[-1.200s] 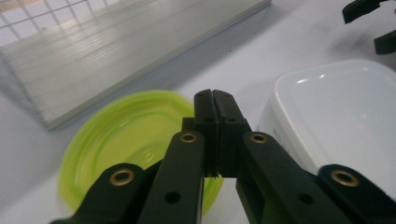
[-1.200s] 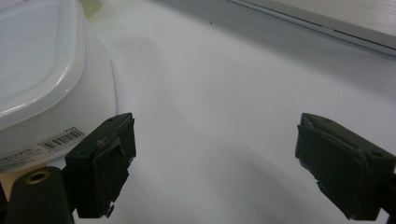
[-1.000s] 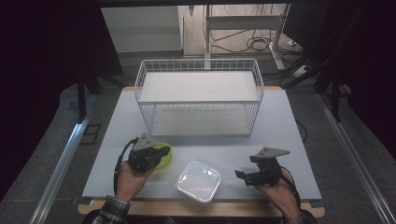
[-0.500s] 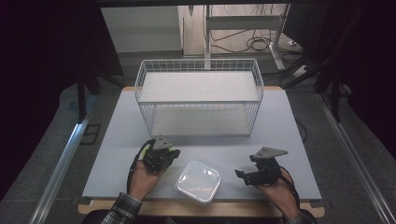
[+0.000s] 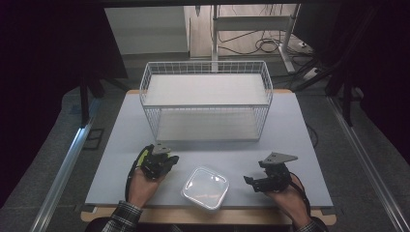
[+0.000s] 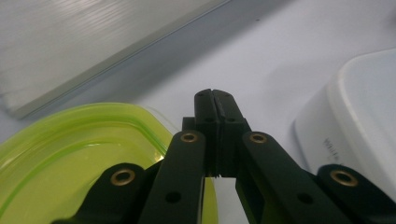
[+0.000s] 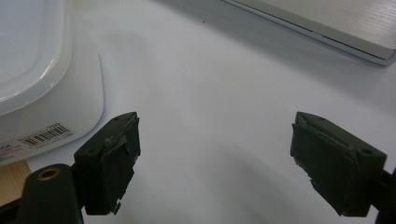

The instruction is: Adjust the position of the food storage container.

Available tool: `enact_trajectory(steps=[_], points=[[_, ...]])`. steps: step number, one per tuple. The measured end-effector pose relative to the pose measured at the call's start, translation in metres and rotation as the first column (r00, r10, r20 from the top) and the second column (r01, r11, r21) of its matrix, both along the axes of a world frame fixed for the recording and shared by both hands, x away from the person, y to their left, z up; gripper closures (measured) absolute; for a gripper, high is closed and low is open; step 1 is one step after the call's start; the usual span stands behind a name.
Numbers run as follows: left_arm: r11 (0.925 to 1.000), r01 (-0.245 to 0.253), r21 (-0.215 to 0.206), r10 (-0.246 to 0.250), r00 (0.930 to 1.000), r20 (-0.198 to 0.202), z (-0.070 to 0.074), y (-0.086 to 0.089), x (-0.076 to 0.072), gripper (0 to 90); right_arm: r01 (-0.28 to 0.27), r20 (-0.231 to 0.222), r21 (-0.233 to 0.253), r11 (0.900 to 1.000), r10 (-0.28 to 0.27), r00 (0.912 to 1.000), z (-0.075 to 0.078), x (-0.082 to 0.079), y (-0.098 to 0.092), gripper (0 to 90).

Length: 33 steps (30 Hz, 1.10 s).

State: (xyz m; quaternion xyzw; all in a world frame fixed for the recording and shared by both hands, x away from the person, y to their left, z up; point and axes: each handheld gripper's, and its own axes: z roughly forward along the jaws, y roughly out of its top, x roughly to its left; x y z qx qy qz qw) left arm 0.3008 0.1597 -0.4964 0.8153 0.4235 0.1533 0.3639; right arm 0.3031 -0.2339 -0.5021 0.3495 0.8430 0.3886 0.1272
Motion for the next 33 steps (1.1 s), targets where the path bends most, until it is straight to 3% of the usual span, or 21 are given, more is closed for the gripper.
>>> enact_trajectory(steps=[3, 14, 18, 21, 23, 29, 33], points=[[0.9997, -0.022, -0.011, 0.022, 0.9998, 0.0, -0.001, 0.01, -0.001, 89.9, -0.005, 0.002, -0.004, 1.0, 0.005, 1.0, 0.0, 0.0, 0.0, 16.9], [0.996, -0.088, 0.011, 0.088, 0.9959, 0.019, -0.003, 0.034, -0.003, 89.9, -0.006, 0.005, -0.004, 1.0, 0.006, 1.0, 0.002, -0.002, 0.001, 19.4], [0.9978, -0.064, -0.015, 0.065, 0.9969, 0.045, 0.002, 0.032, -0.009, 89.8, -0.013, 0.0, -0.015, 1.0, 0.013, 0.9999, 0.004, -0.004, 0.002, 25.7], [0.999, -0.027, -0.035, 0.029, 0.9974, 0.065, 0.004, 0.027, -0.017, 89.8, -0.031, -0.011, -0.03, 0.999, 0.03, 0.9995, 0.006, -0.007, 0.004, 37.8], [0.9989, 0.002, -0.047, 0.001, 0.9977, 0.067, 0.004, 0.022, -0.023, 89.7, -0.06, -0.018, -0.041, 0.997, 0.059, 0.9981, 0.008, -0.011, 0.007, 50.6], [0.9942, 0.081, -0.071, -0.079, 0.9964, 0.03, -0.003, 0.009, -0.037, 89.7, -0.143, -0.032, -0.061, 0.988, 0.141, 0.9895, 0.014, -0.027, 0.021, 77.6], [0.9912, 0.112, -0.07, -0.112, 0.9937, 0.0, -0.008, 0.002, -0.041, 89.7, -0.194, -0.051, -0.064, 0.979, 0.19, 0.9804, 0.017, -0.037, 0.033, 88.0]])
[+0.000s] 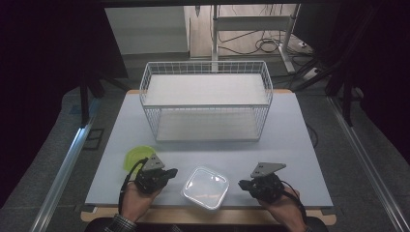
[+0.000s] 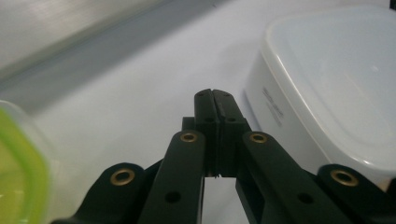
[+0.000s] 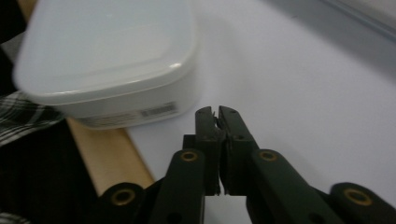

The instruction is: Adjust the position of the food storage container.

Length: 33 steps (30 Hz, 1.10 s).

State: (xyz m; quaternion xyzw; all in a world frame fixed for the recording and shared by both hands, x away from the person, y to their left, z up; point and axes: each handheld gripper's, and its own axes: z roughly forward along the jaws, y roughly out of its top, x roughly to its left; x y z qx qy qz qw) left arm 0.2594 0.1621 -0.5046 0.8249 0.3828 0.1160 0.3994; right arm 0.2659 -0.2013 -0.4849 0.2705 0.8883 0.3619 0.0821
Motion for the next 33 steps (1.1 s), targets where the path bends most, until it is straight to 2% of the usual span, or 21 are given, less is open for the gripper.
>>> enact_trajectory(steps=[2, 3, 5, 6, 10, 12, 14, 16, 18, 22, 25, 26, 33], points=[[0.9999, 0.012, -0.004, -0.012, 0.9999, -0.012, -0.002, -0.002, -0.001, 89.8, -0.011, -0.01, 0.0, 1.0, 0.011, 0.9999, 0.0, -0.002, 0.002, 88.8], [0.9995, 0.032, -0.001, -0.032, 0.9991, -0.027, -0.004, -0.006, -0.004, 89.8, -0.045, -0.042, 0.005, 0.999, 0.045, 0.9981, -0.001, -0.007, 0.008, 89.2], [0.9988, 0.048, 0.006, -0.048, 0.9982, -0.037, -0.005, -0.008, -0.005, 89.8, -0.058, -0.05, 0.006, 0.998, 0.059, 0.997, -0.002, -0.008, 0.011, 89.2], [0.9975, 0.071, -0.001, -0.071, 0.9959, -0.057, -0.007, -0.012, -0.007, 89.8, -0.104, -0.09, 0.034, 0.994, 0.107, 0.9902, -0.003, -0.014, 0.018, 89.2], [0.9942, 0.106, -0.02, -0.107, 0.9903, -0.089, -0.009, -0.019, -0.009, 89.8, -0.134, -0.116, 0.058, 0.989, 0.14, 0.9833, -0.004, -0.019, 0.027, 89.0], [0.9957, 0.092, 0.002, -0.092, 0.9921, -0.086, -0.01, -0.023, -0.009, 89.8, -0.121, -0.119, 0.049, 0.991, 0.126, 0.9848, -0.006, -0.019, 0.03, 88.3], [0.9967, 0.081, -0.002, -0.081, 0.9924, -0.093, -0.01, -0.025, -0.007, 89.8, -0.115, -0.117, 0.046, 0.992, 0.12, 0.9859, -0.006, -0.019, 0.03, 88.2], [0.9975, 0.067, -0.021, -0.069, 0.9926, -0.1, -0.01, -0.026, -0.005, 89.9, -0.074, -0.11, 0.053, 0.996, 0.079, 0.9907, -0.007, -0.015, 0.027, 87.9], [0.9981, 0.057, -0.021, -0.059, 0.9932, -0.101, -0.01, -0.028, -0.004, 89.9, -0.041, -0.101, 0.047, 0.998, 0.046, 0.9938, -0.006, -0.012, 0.026, 88.0], [0.9989, 0.032, -0.034, -0.036, 0.9942, -0.101, -0.011, -0.031, 0.0, 89.9, -0.003, -0.106, 0.052, 0.999, 0.009, 0.9944, -0.007, -0.005, 0.024, 88.0], [0.9991, 0.022, -0.036, -0.026, 0.9947, -0.1, -0.011, -0.032, 0.002, 89.9, 0.006, -0.099, 0.053, 0.999, -0.001, 0.9951, -0.008, -0.002, 0.023, 88.0], [0.9991, 0.01, -0.042, -0.014, 0.9949, -0.1, -0.011, -0.034, 0.005, 89.9, 0.026, -0.085, 0.043, 0.999, -0.022, 0.9961, -0.008, 0.001, 0.023, 88.0], [0.998, 0.001, -0.064, -0.007, 0.995, -0.099, -0.013, -0.035, 0.013, 89.9, 0.065, -0.065, 0.042, 0.997, -0.063, 0.9959, -0.008, 0.016, 0.021, 88.2]])
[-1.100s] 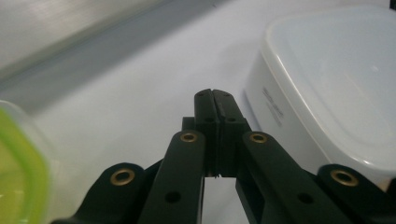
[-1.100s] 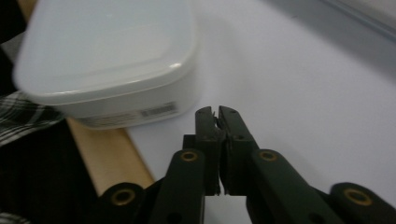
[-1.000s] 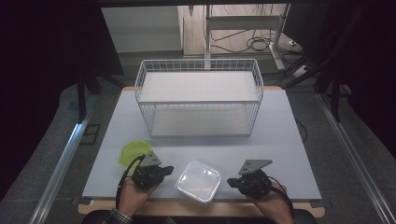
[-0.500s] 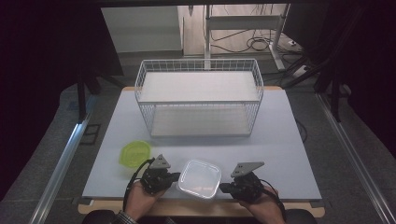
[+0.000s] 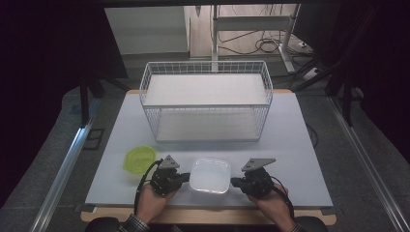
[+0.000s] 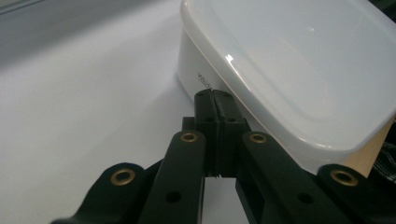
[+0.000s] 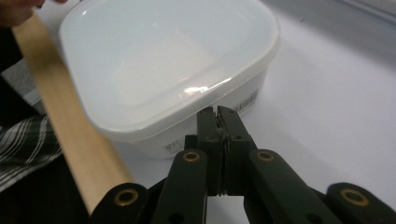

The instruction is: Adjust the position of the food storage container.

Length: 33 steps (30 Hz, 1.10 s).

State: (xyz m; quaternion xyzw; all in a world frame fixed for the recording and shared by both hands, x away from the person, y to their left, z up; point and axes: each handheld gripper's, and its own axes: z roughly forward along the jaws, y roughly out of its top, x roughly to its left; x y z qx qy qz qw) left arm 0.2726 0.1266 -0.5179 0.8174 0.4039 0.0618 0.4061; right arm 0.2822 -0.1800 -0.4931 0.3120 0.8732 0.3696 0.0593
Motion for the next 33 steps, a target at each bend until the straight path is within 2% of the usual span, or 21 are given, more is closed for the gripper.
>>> enact_trajectory(steps=[1, 9, 17, 22, 23, 25, 28, 33], points=[[1.0, -0.005, 0.0, 0.005, 1.0, 0.003, 0.0, -0.001, 0.002, 89.9, 0.013, 0.003, 0.012, 1.0, -0.013, 0.9999, 0.0, 0.006, -0.001, 88.6], [0.9997, -0.023, -0.008, 0.023, 0.9996, 0.016, -0.002, -0.001, 0.011, 89.9, 0.021, 0.021, 0.027, 0.999, -0.021, 0.9996, -0.001, 0.021, -0.001, 88.7], [0.9997, -0.023, -0.008, 0.023, 0.9993, 0.031, -0.002, -0.001, 0.011, 89.5, 0.023, 0.023, 0.027, 0.999, -0.023, 0.9995, -0.003, 0.025, -0.002, 87.1], [0.9985, -0.053, 0.015, 0.052, 0.9967, 0.062, 0.002, 0.003, 0.006, 72.6, 0.036, 0.029, 0.034, 0.999, -0.037, 0.9989, -0.001, 0.025, -0.007, 78.6], [0.9981, -0.059, 0.015, 0.058, 0.9955, 0.075, 0.004, 0.005, 0.004, 72.6, 0.036, 0.029, 0.034, 0.999, -0.037, 0.9989, -0.001, 0.025, -0.007, 78.6], [0.9973, -0.071, 0.018, 0.069, 0.9929, 0.097, 0.008, 0.009, -0.001, 66.0, 0.039, 0.046, 0.055, 0.998, -0.042, 0.998, 0.004, 0.023, -0.013, 72.7], [0.9962, -0.08, 0.033, 0.076, 0.9888, 0.129, 0.013, 0.017, -0.009, 59.1, 0.053, 0.071, 0.059, 0.997, -0.057, 0.9959, 0.008, 0.022, -0.019, 65.5], [0.9967, -0.075, 0.032, 0.069, 0.9847, 0.16, 0.017, 0.027, -0.019, 44.0, 0.07, 0.093, 0.061, 0.996, -0.076, 0.9928, 0.012, 0.018, -0.025, 49.9]])
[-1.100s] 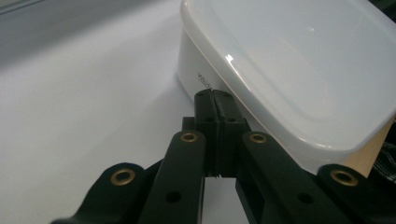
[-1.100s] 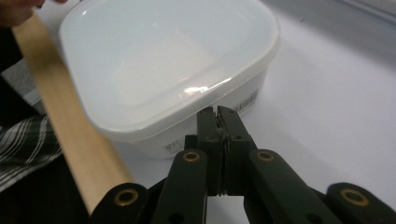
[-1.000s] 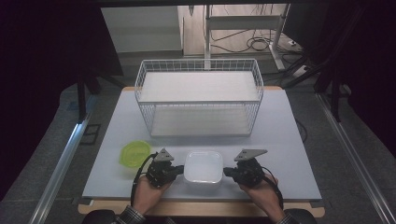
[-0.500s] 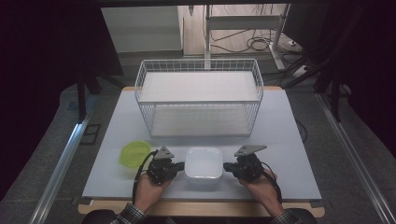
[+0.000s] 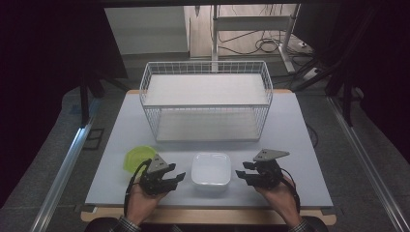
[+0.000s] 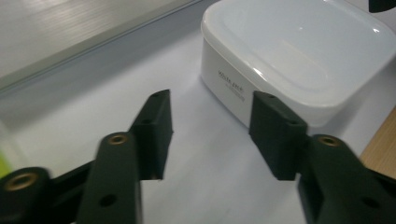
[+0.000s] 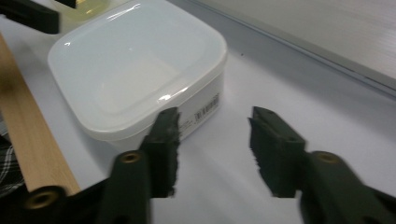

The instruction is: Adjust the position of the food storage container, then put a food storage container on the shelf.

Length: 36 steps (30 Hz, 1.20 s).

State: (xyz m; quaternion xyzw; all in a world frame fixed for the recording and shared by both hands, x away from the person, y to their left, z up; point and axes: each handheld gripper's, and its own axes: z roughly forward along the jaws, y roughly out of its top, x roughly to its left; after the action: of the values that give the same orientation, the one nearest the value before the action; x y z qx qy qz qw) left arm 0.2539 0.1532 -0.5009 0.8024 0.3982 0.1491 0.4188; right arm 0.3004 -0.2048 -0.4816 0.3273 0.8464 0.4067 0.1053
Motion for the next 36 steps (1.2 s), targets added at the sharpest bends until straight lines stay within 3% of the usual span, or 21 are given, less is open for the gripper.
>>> enact_trajectory(steps=[3, 5, 10, 15, 20, 28, 36], points=[[0.9994, 0.028, -0.02, -0.028, 0.9994, -0.019, 0.0, 0.004, -0.002, 27.7, 0.01, 0.008, 0.001, 1.0, -0.01, 0.9999, 0.0, -0.002, -0.001, 42.4], [0.9994, 0.034, -0.011, -0.034, 0.999, -0.03, -0.004, 0.007, -0.005, 17.8, 0.0, 0.028, -0.014, 1.0, 0.001, 0.9996, -0.001, -0.005, 0.002, 29.6], [0.9988, 0.047, -0.015, -0.047, 0.9989, -0.001, -0.005, 0.004, -0.006, 8.4, -0.005, 0.041, -0.048, 0.999, 0.007, 0.9991, -0.007, -0.009, 0.007, 16.5], [0.9953, 0.097, 0.0, -0.097, 0.9941, 0.05, -0.008, 0.0, -0.006, 5.2, -0.011, 0.046, -0.035, 0.999, 0.013, 0.9989, -0.008, -0.009, 0.008, 9.9], [0.9923, 0.123, 0.016, -0.124, 0.9902, 0.065, -0.01, -0.004, -0.005, 3.9, -0.008, 0.041, -0.025, 1.0, 0.009, 0.9991, -0.009, -0.009, 0.008, 4.8], [0.9911, 0.132, 0.016, -0.132, 0.9912, 0.002, -0.006, -0.012, -0.002, 4.3, -0.025, 0.038, -0.002, 1.0, 0.025, 0.999, -0.007, -0.009, 0.009, 1.6], [0.9903, 0.139, 0.005, -0.139, 0.9902, -0.014, 0.002, -0.017, 0.004, 2.9, -0.047, 0.044, -0.016, 0.999, 0.047, 0.9979, -0.003, -0.008, 0.017, 1.0]])
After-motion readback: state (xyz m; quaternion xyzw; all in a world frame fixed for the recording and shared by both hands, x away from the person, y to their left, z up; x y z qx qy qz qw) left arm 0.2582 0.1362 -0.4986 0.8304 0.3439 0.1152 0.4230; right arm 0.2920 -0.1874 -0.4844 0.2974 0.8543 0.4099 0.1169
